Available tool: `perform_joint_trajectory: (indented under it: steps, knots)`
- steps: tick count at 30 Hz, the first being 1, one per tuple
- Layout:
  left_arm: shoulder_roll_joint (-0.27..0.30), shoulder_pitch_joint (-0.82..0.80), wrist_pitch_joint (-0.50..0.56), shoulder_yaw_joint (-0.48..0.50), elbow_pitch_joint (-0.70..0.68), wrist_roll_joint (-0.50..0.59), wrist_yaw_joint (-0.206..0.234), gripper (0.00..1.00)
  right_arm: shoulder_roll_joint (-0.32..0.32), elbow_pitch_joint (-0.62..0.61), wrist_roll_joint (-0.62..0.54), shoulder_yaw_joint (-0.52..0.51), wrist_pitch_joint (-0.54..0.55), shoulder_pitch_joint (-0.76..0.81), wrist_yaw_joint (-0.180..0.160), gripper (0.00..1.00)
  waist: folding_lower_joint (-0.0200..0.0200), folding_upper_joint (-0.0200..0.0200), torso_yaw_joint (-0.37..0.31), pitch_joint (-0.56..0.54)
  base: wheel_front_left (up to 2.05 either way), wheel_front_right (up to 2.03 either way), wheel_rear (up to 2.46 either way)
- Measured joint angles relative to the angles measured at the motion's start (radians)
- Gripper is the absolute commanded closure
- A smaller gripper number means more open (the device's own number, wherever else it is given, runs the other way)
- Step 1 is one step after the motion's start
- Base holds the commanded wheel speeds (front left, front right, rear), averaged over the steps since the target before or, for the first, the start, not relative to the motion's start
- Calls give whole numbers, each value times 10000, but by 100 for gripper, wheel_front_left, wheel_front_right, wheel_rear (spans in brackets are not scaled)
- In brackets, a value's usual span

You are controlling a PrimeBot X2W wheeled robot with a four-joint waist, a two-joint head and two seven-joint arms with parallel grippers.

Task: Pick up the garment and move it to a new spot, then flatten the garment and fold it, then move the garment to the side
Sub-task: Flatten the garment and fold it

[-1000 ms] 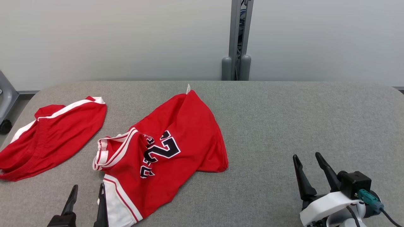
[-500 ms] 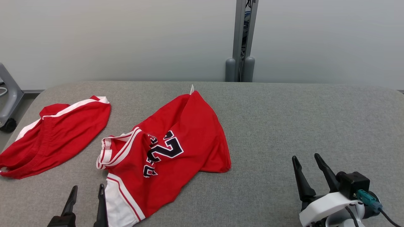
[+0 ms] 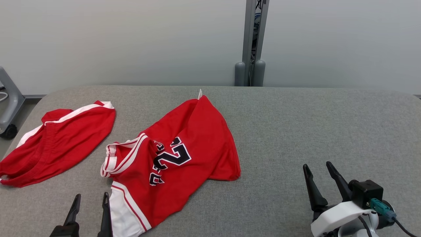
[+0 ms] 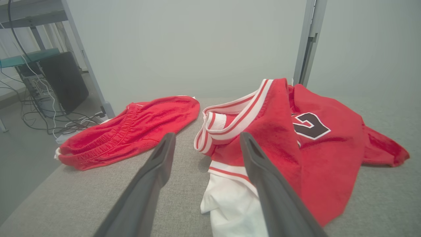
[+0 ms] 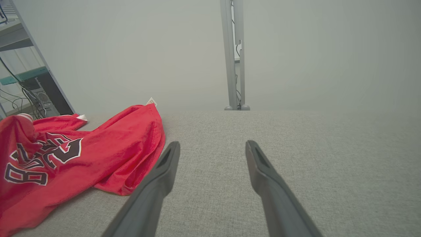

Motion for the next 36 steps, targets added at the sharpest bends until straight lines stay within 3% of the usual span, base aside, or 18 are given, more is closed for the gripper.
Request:
perform_joint_trajectory:
  steps: [7, 12, 22, 36]
  knots:
    - [77, 0, -2, -40, 188, -132, -31, 0, 0, 61, 0, 136, 0, -32, 0, 0, 0, 0, 51, -9, 0, 0, 0]
    - [328, -255, 324, -71, 790, -362, -384, 0, 6, 270, 59, 752, 86, -246, 0, 0, 0, 0, 154, 12, 0, 0, 0]
    - [863, -1734, 1120, -616, 3018, -541, -1089, 0, 25, 1950, 894, 3149, 305, -1930, 0, 0, 0, 0, 273, 409, 0, 0, 0]
    - [978, -4021, 608, -1329, 5983, -955, -1432, 0, 21, 4589, 2773, 5946, 257, -4202, 0, 0, 0, 0, 487, 1498, 0, 0, 0]
